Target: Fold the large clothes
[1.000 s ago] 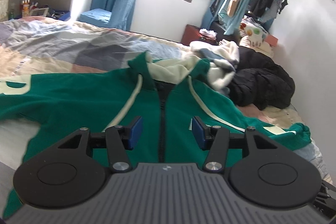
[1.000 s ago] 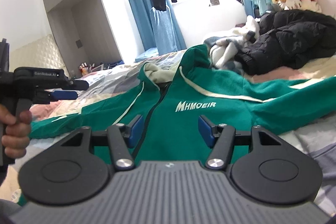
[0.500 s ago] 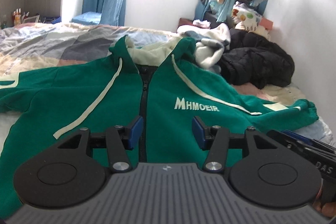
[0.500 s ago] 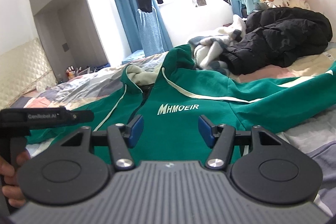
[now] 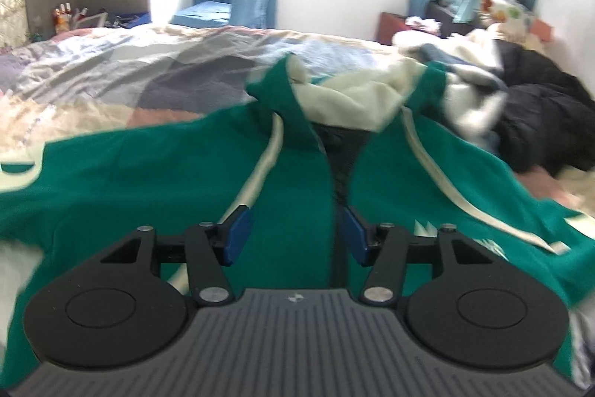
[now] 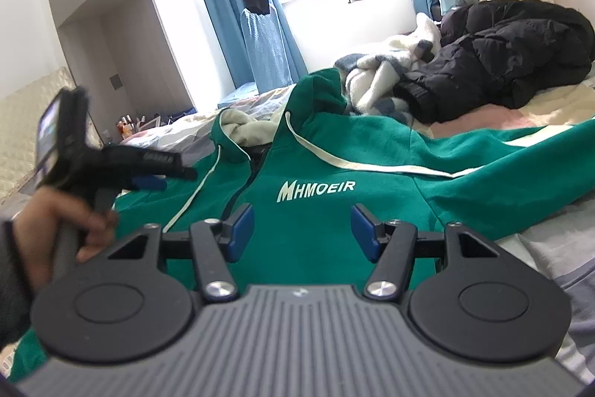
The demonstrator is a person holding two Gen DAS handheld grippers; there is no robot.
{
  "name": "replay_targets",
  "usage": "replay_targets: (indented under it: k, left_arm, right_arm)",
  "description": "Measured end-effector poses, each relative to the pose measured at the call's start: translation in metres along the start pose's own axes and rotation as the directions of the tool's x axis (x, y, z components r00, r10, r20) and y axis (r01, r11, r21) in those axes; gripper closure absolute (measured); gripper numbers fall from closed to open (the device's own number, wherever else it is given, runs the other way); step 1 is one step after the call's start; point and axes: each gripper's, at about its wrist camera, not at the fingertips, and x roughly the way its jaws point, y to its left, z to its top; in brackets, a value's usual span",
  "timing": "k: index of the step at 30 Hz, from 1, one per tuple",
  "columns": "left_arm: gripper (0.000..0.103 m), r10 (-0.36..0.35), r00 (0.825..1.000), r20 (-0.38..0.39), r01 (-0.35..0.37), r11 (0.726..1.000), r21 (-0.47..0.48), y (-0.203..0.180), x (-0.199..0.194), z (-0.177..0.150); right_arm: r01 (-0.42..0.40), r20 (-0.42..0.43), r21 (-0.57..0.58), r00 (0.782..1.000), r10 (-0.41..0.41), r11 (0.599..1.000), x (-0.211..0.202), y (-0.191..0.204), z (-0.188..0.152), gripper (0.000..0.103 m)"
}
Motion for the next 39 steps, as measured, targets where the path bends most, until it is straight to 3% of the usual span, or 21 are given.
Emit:
replay_targets:
  k: [4, 6, 7, 12, 15, 17, 19, 23, 28, 29, 30, 31, 34, 39]
  left_arm:
    - [0.035, 0.069, 0.996, 0.053, -0.07, 0.997, 0.02, 0.007, 0.038, 0.031]
    - [0.034, 0.097, 0.993, 0.074, -0.099, 0.995, 0.019, 0.009, 0.056, 0.048]
    - [0.034, 0.108, 0.99, 0.085, -0.111, 0.994, 0.021, 0.009, 0.065, 0.056]
    - [0.032, 0.139, 0.978, 0.153, -0.15, 0.987, 0.064, 0.005, 0.109, 0.092]
    - [0.032, 0.126, 0.979, 0.159, -0.132, 0.991, 0.027, 0.005, 0.133, 0.11]
    - [0.032, 0.083, 0.986, 0.145, -0.083, 0.997, -0.003, 0.004, 0.152, 0.122]
    - [0.032, 0.094, 0.988, 0.122, -0.096, 0.995, 0.014, -0.001, 0.173, 0.131]
    - [0.032, 0.129, 0.992, 0.008, -0.129, 0.991, 0.022, -0.009, 0.222, 0.144]
    - [0.033, 0.083, 0.991, -0.106, -0.081, 0.996, 0.026, -0.016, 0.263, 0.149]
    - [0.035, 0.104, 0.986, -0.127, -0.099, 0.994, 0.045, -0.017, 0.269, 0.149]
    - [0.045, 0.117, 0.983, -0.139, -0.109, 0.992, 0.064, -0.018, 0.272, 0.147]
    - [0.059, 0.113, 0.983, -0.145, -0.103, 0.992, 0.075, -0.018, 0.273, 0.147]
    - [0.078, 0.081, 0.988, -0.135, -0.068, 0.993, 0.094, -0.019, 0.259, 0.145]
    - [0.085, 0.028, 0.999, -0.038, -0.021, 0.987, 0.159, -0.012, 0.197, 0.134]
  right_arm:
    - [0.006, -0.023, -0.011, 1.0, -0.006, 1.0, 0.014, -0.003, -0.002, 0.042]
    - [0.007, -0.025, -0.019, 1.0, -0.007, 1.0, 0.02, -0.004, -0.003, 0.022]
    - [0.007, -0.021, -0.012, 1.0, -0.007, 1.0, 0.023, -0.005, -0.004, 0.018]
    - [-0.027, -0.051, 0.036, 0.998, 0.028, 0.999, 0.044, -0.013, -0.005, 0.018]
    - [-0.028, -0.068, 0.053, 0.997, 0.032, 0.998, 0.059, -0.019, -0.008, 0.018]
    - [-0.018, -0.07, 0.062, 0.997, 0.022, 0.998, 0.067, -0.023, -0.009, 0.018]
    - [-0.011, -0.068, 0.075, 0.998, 0.016, 0.997, 0.075, -0.028, -0.009, 0.018]
    - [0.008, -0.078, 0.102, 0.997, 0.0, 0.995, 0.091, -0.038, -0.01, 0.018]
    - [0.02, -0.074, 0.092, 0.997, -0.013, 0.996, 0.102, -0.044, -0.014, 0.018]
    - [0.023, -0.072, 0.077, 0.997, -0.018, 0.997, 0.104, -0.043, -0.015, 0.018]
    - [0.026, -0.072, 0.064, 0.997, -0.021, 0.998, 0.105, -0.043, -0.016, 0.018]
    - [0.027, -0.071, 0.057, 0.997, -0.023, 0.998, 0.106, -0.042, -0.016, 0.018]
    - [0.02, -0.07, 0.047, 0.997, -0.017, 0.999, 0.106, -0.041, -0.017, 0.018]
    - [0.015, -0.066, 0.043, 0.998, -0.013, 0.999, 0.102, -0.038, -0.019, 0.018]
